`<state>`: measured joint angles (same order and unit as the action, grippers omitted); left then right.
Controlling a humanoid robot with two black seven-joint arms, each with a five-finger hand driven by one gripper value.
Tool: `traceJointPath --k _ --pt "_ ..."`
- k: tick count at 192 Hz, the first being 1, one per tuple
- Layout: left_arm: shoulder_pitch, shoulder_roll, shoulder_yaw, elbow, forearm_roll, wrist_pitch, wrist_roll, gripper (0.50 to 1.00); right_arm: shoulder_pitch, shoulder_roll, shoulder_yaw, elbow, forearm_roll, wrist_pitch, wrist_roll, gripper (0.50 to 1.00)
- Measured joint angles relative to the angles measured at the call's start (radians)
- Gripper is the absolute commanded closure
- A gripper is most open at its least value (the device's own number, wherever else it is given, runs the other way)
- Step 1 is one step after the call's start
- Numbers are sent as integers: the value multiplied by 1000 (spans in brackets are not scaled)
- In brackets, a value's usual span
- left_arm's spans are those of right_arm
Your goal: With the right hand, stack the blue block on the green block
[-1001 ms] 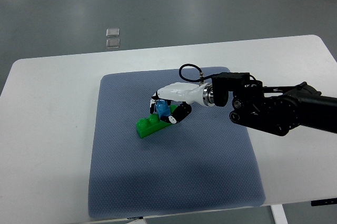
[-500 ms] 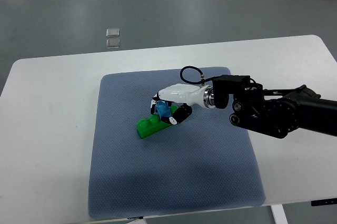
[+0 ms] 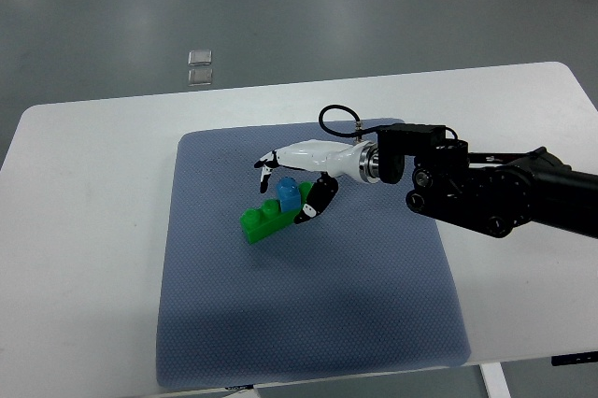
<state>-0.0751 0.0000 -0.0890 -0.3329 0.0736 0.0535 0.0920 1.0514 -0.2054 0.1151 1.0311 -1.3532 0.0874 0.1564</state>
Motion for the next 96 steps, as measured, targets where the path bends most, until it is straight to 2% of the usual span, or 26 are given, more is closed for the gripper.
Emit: traceJointPath --k 25,65,96 --pt "0 0 0 0 0 0 0 500 7 -5 41 9 2 28 -1 581" --pt "0 0 0 0 0 0 0 500 33 -26 191 19 142 128 -15 579" --pt "0 0 0 0 0 0 0 500 30 -52 355 8 371 172 -87 579"
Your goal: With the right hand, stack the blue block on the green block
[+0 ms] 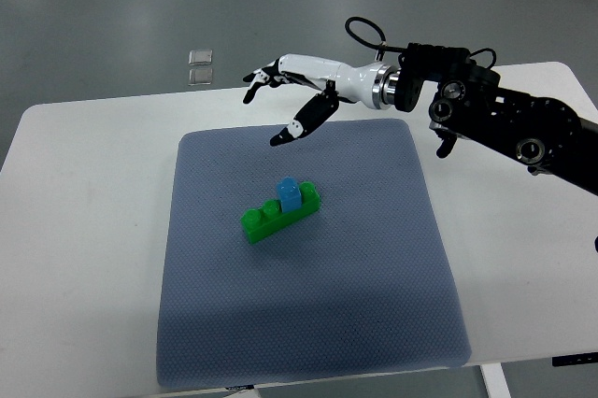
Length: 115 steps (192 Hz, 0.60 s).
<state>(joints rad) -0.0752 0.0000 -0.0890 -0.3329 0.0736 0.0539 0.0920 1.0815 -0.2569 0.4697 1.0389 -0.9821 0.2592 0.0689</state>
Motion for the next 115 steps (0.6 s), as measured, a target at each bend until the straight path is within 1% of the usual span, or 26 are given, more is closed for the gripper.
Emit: traceJointPath --k 11,25,51,68,95,115 --pt "0 0 0 0 0 0 0 500 -18 -1 73 -17 113 1 -25 579" --pt "0 0 0 0 0 0 0 500 -49 2 142 -49 246 -1 -39 579" --pt "0 0 0 -2 0 0 0 500 -129 25 274 -163 575 -4 -34 576" --pt "0 0 1 -4 0 0 0 500 -175 70 349 -231 737 -5 -30 576" --pt "0 0 1 -7 0 0 0 500 -257 160 483 -331 865 -5 -15 576" --pt "0 0 2 -9 0 0 0 500 -335 223 592 -359 882 -3 26 576"
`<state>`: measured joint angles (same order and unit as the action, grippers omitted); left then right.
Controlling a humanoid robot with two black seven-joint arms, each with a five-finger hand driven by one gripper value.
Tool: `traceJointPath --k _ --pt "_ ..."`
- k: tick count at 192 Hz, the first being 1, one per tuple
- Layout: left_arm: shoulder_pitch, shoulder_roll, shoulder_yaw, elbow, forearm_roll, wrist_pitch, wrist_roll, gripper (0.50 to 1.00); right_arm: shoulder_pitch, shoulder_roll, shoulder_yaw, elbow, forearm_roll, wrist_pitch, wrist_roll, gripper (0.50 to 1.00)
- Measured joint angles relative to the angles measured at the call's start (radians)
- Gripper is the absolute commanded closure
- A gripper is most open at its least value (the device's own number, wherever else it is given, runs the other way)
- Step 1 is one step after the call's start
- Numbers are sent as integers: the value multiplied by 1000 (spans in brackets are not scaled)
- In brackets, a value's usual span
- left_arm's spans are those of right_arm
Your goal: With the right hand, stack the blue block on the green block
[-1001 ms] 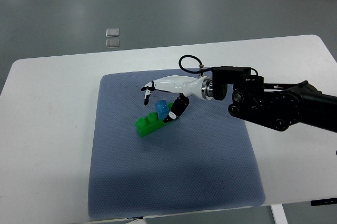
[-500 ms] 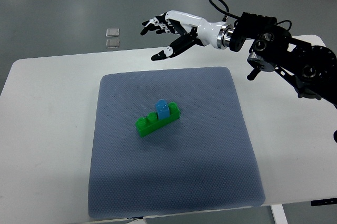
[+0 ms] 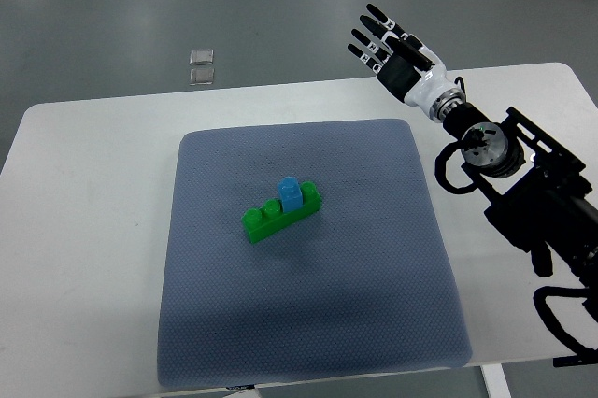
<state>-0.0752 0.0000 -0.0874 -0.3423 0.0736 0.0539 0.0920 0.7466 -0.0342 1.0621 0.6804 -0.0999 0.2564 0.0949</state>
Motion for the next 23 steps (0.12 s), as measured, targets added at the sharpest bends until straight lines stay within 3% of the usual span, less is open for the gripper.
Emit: traceJointPath --k 23 --pt "0 0 0 -2 0 0 0 500 -74 31 62 -6 3 2 54 576"
